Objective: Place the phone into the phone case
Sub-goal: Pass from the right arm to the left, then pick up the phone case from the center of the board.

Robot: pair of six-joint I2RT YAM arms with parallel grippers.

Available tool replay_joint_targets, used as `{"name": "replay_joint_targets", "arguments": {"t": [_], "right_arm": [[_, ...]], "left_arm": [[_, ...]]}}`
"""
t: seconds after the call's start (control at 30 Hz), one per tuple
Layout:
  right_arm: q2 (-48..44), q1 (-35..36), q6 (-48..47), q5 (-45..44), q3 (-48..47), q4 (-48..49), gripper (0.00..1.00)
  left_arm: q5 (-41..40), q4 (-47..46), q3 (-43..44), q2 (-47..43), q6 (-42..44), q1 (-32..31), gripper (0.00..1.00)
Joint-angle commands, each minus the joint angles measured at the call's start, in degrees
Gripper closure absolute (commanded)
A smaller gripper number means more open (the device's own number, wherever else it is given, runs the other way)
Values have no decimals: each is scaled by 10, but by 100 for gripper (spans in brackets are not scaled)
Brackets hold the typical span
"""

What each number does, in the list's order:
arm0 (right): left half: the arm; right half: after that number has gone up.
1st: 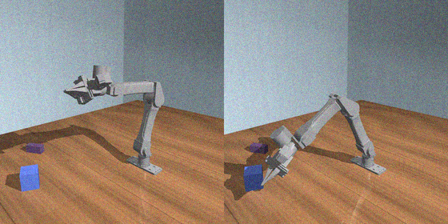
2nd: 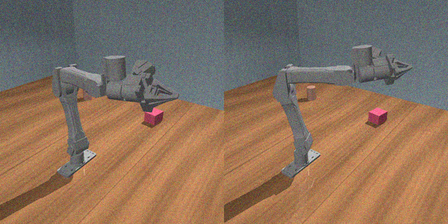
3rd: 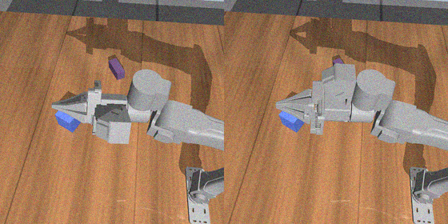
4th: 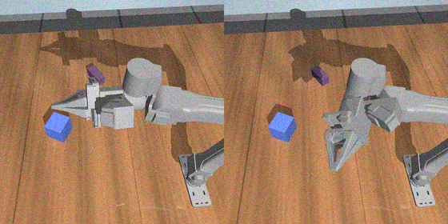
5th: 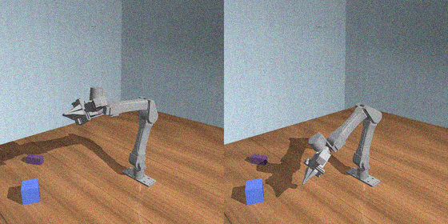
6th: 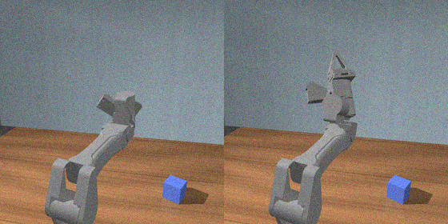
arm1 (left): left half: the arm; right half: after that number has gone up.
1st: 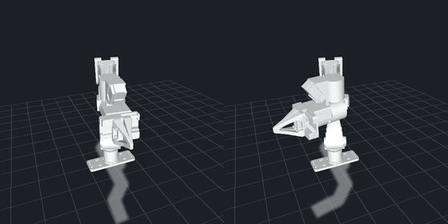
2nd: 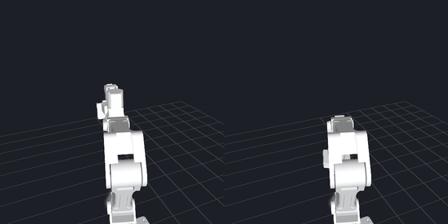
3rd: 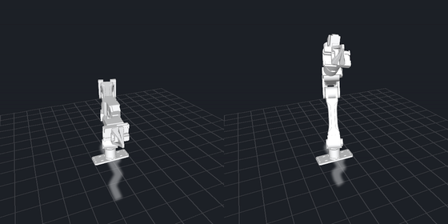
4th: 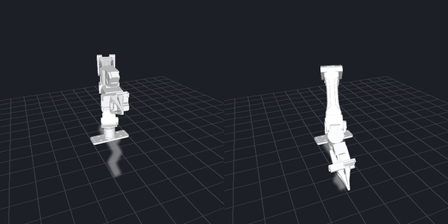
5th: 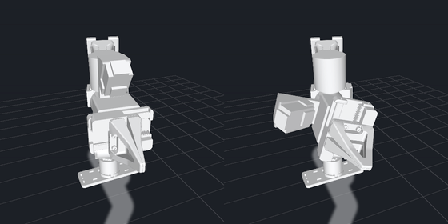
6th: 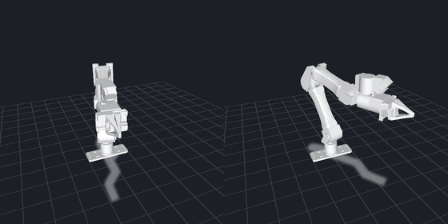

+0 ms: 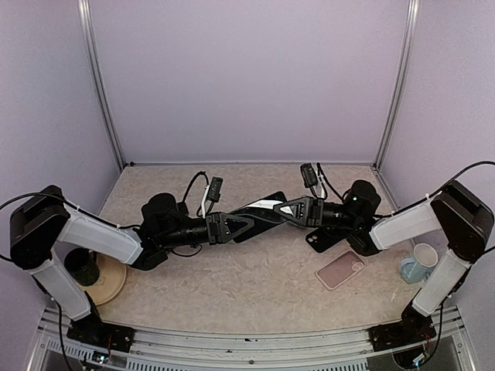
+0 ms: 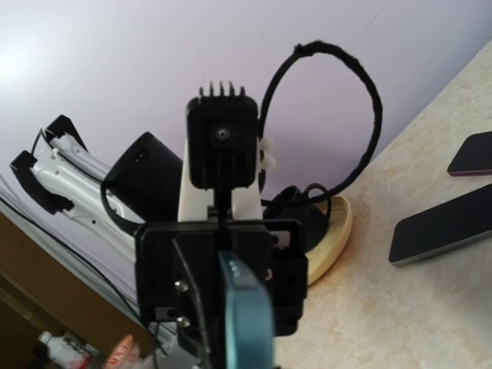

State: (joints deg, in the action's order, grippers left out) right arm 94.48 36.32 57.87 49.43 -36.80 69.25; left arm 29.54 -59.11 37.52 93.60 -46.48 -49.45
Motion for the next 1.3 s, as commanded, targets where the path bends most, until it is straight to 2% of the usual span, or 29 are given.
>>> {"name": "replay_joint_targets", "arguments": {"t": [0.0, 0.13, 0.33, 0.47, 0.63, 0.8, 0.93, 1.03, 1.1, 1.27], "right_arm": [[-4, 5, -26, -22, -17, -48, 77], [-10, 4, -59, -26, -33, -116, 53], [-45, -8, -122, -45, -43, -217, 24], [-81, -19, -197, -88, -68, -344, 1], [-109, -31, -300, -170, -118, -514, 0], [-98, -58, -340, -245, -167, -627, 0], [-78, -80, -360, -301, -208, -687, 0], [-55, -96, -383, -345, -245, -739, 2], [-36, -105, -397, -365, -268, -759, 4], [22, -125, -423, -384, -325, -789, 12]], "left_arm": [[8, -38, -2, -8, 14, -4, 100], [6, -34, -9, -18, 15, -3, 100], [-22, 15, -22, -55, 41, -3, 100], [-46, 71, -21, -78, 64, -3, 100], [-76, 138, -16, -97, 98, -3, 100], [-89, 164, -20, -106, 112, -3, 100], [-97, 181, -23, -112, 123, -3, 100], [-100, 188, -28, -122, 132, -3, 94], [-109, 196, -30, -127, 133, -3, 100], [-116, 208, -33, -134, 131, -3, 100]]}}
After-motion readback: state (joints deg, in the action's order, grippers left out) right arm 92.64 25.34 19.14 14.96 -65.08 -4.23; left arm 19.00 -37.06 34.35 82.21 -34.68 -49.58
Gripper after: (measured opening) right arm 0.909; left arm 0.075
